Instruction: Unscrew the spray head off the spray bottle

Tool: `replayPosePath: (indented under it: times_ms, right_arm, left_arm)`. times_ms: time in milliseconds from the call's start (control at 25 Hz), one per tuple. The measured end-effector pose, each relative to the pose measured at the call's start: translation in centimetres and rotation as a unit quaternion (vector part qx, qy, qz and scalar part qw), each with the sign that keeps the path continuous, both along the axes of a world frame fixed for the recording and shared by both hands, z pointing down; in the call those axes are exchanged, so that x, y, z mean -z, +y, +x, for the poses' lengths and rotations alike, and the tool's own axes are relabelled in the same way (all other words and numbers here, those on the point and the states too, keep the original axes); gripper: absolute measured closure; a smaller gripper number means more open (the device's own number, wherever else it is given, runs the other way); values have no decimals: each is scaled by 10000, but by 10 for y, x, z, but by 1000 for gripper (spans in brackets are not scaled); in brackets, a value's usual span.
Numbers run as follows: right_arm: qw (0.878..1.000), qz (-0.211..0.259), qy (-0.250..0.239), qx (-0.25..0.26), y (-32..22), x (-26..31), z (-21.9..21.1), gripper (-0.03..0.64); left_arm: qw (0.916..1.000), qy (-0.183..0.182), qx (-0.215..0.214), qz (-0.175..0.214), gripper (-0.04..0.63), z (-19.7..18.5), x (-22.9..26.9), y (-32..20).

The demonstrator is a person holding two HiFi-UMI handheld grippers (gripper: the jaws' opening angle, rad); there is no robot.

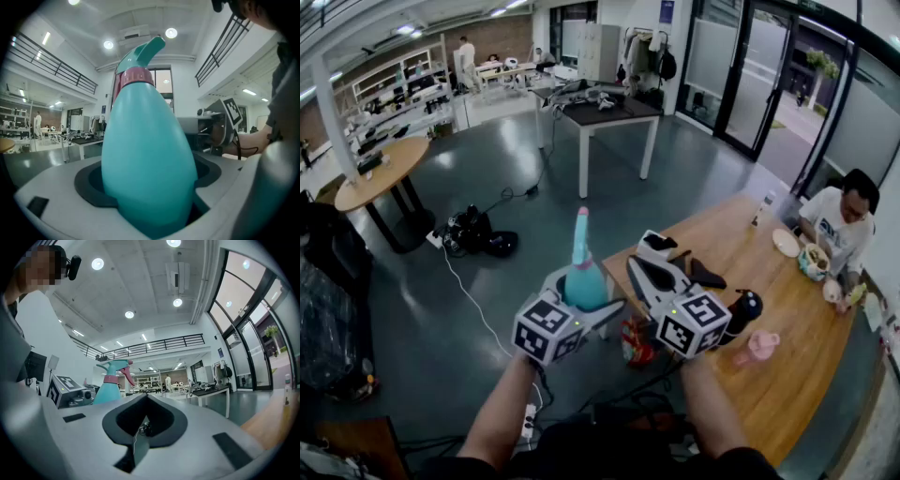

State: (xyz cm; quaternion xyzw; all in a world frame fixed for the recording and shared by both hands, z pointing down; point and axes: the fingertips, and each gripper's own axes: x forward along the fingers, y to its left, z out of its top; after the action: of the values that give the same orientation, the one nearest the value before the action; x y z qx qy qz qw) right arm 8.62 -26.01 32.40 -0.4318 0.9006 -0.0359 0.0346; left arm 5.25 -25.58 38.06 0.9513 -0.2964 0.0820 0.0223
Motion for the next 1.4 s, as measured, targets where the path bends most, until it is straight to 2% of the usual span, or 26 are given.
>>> replayPosePath:
  times_ms: [1080, 1320, 1400]
  right_arm:
    - [9995, 140, -193, 197, 11, 18, -8, 614]
    - [9983, 195, -273, 477, 25, 31, -14, 611]
    - [9974, 88, -328, 632, 29, 32, -20, 582]
  left_arm:
    - [9998, -104, -144, -27, 141, 4, -3, -2]
    - [9997, -172, -193, 54, 141, 14, -10, -4]
    - [9996, -144, -223, 34, 141, 18, -11, -4]
